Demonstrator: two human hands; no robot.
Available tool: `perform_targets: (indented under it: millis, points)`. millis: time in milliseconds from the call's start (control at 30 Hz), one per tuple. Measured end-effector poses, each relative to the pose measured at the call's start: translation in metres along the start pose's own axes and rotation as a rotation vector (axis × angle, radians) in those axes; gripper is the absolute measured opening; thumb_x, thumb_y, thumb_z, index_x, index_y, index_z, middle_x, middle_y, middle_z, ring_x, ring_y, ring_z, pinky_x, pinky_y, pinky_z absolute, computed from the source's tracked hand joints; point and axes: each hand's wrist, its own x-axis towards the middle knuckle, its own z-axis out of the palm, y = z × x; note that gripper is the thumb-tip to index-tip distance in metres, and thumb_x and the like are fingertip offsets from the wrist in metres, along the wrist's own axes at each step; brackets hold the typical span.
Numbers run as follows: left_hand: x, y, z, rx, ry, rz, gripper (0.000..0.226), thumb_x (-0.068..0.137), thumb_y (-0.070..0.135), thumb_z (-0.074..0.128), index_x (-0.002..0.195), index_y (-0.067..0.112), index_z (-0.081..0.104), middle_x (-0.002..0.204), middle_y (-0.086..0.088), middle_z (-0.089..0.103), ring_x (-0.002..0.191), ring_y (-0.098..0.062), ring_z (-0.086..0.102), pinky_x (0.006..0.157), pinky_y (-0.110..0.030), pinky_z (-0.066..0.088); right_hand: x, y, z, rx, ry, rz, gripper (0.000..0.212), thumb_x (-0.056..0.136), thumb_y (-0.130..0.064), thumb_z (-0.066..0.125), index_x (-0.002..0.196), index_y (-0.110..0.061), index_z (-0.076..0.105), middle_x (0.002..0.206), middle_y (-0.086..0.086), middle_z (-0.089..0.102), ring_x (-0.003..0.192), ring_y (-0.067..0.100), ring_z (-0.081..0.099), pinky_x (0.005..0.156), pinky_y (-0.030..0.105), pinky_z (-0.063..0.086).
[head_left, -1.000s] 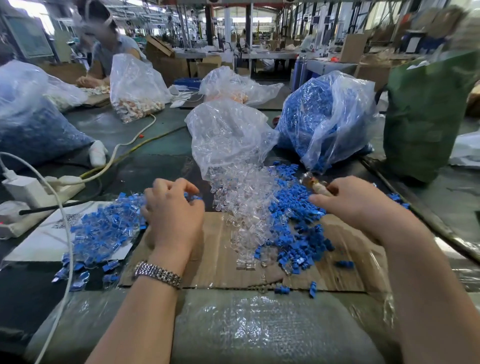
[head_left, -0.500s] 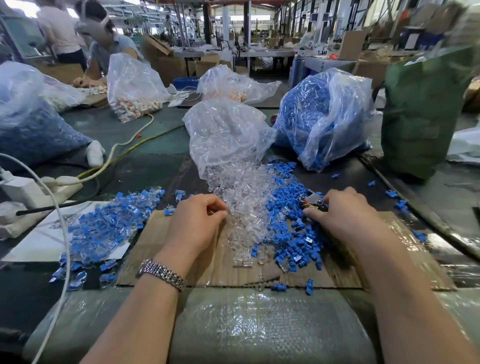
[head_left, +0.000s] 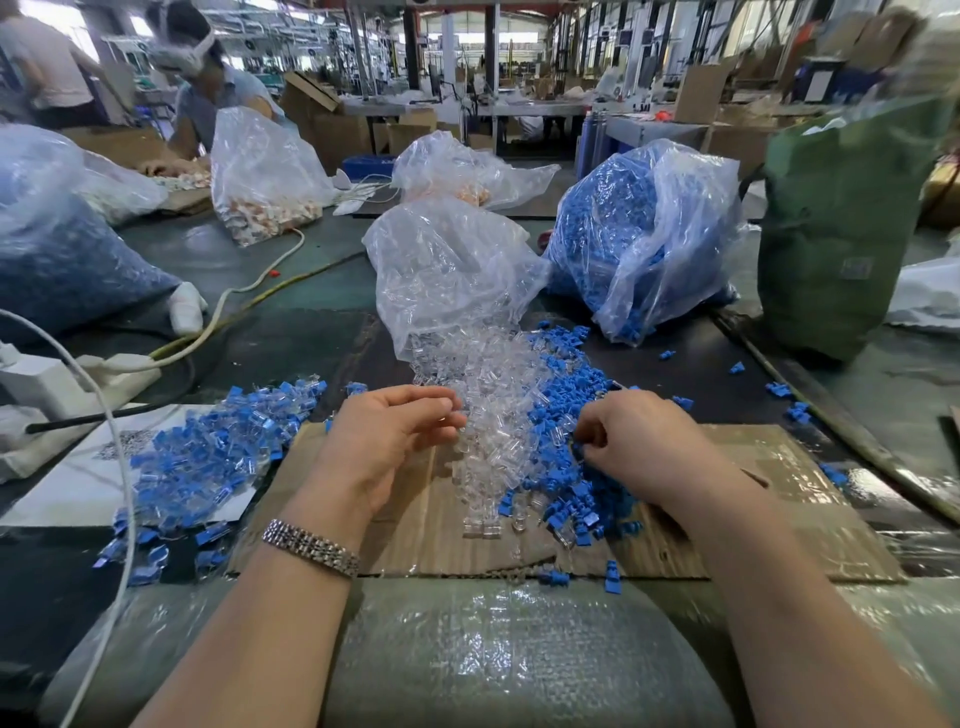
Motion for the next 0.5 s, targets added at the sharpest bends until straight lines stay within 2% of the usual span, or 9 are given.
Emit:
perform_targets:
  millis: [100,200,300,367,500]
  points:
    - [0.001,0.0,-0.001,-0.125,-0.036,-0.043,0.013,0.09,-0.011,0.063,0.1,-0.011,0.072,0.096,-0.026,0.075,0.08,-0.024,0.076,0.068,-0.023,0.062,-0.001,-0.001,0.002,-0.005,0.058,0.005,0.009,0.096,-0.028,0.057,0.1,-0.026,0.064,0.097,-0.004,0.064,0.1,0.023,0.059,0.085,0.037,0.048]
    - [0.001,0.001,-0.004,-0.236,-0.123,-0.104,0.018,0.09,-0.011,0.059,0.103,-0.015,0.071,0.106,-0.032,0.072,0.097,-0.034,0.075,0.078,-0.028,0.063,0.0,0.003,0.001,0.191,0.184,0.01,0.009,0.102,-0.028,0.052,0.103,-0.022,0.058,0.097,-0.001,0.067,0.087,0.021,0.061,0.076,0.036,0.05]
    - [-0.001,0.003,-0.004,-0.258,-0.229,-0.157,0.025,0.086,-0.012,0.061,0.109,-0.016,0.07,0.114,-0.035,0.068,0.109,-0.039,0.071,0.077,-0.026,0.062,-0.002,-0.006,-0.001,0.53,0.285,-0.122,0.005,0.1,-0.025,0.061,0.101,-0.029,0.065,0.089,-0.015,0.066,0.078,-0.002,0.063,0.064,0.011,0.046]
    - [-0.002,0.003,-0.002,-0.226,-0.28,-0.164,0.027,0.088,-0.013,0.058,0.113,-0.015,0.068,0.116,-0.034,0.068,0.111,-0.038,0.07,0.076,-0.023,0.061,-0.004,-0.016,0.001,0.73,0.306,-0.216,0.01,0.094,-0.023,0.07,0.102,-0.028,0.071,0.085,-0.017,0.069,0.079,-0.007,0.065,0.07,0.005,0.047]
    - [-0.007,0.005,0.003,-0.167,-0.326,-0.161,0.028,0.09,-0.015,0.054,0.115,-0.013,0.067,0.116,-0.032,0.069,0.11,-0.037,0.071,0.079,-0.026,0.062,-0.005,-0.028,0.006,0.795,0.353,-0.339,0.004,0.092,-0.02,0.073,0.093,-0.02,0.068,0.074,-0.008,0.071,0.07,0.007,0.071,0.072,0.022,0.058]
